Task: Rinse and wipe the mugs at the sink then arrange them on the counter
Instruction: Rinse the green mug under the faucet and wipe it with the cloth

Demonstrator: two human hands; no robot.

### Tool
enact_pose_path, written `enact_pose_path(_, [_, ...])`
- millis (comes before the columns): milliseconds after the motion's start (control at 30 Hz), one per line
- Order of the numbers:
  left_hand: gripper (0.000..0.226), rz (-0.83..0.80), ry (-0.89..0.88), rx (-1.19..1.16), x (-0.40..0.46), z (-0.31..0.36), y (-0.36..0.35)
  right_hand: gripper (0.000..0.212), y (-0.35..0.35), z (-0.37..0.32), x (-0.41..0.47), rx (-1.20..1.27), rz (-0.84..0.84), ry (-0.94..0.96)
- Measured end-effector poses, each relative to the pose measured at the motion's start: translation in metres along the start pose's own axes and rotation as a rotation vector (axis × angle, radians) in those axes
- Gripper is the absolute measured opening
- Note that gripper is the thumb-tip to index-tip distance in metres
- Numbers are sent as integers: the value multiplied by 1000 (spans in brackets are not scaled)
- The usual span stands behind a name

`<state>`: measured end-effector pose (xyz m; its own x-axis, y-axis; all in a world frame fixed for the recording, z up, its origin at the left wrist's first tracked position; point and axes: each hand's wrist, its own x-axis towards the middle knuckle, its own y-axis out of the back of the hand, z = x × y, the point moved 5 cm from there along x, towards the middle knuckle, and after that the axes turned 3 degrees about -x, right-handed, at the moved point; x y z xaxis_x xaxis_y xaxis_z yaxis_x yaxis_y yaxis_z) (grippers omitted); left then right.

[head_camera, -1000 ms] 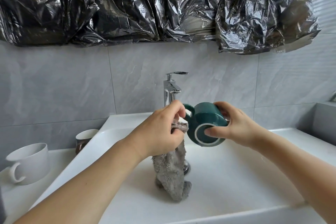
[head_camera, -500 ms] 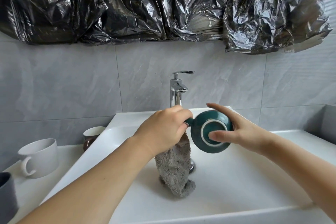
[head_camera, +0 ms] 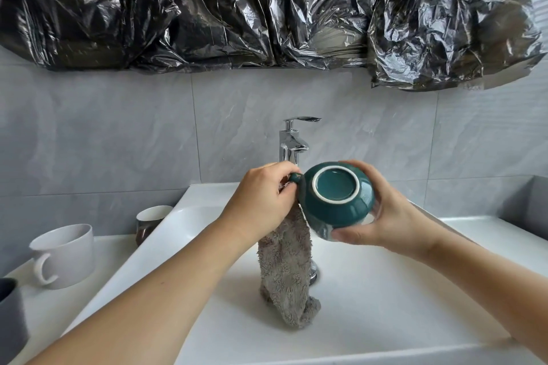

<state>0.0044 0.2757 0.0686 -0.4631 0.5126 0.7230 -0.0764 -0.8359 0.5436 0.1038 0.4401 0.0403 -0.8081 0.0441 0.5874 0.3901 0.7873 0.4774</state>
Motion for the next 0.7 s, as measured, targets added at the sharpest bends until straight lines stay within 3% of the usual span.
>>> enact_pose_path(167, [13,-68,60,-54,2,-3,0,87,7,-1,3,47,74,-5])
enact_pose_path(367, [10,170,132,-270,11,-2,7,81,10,0,1,-65,51,-9])
enact_pose_path(567, [15,21,242,-483,5,0,-8,81,2,-6,0,-8,26,-30])
enact_pose_path(700, [18,-12,200,-495,3,4,-7,79,4,-6,0,-5,61,-36])
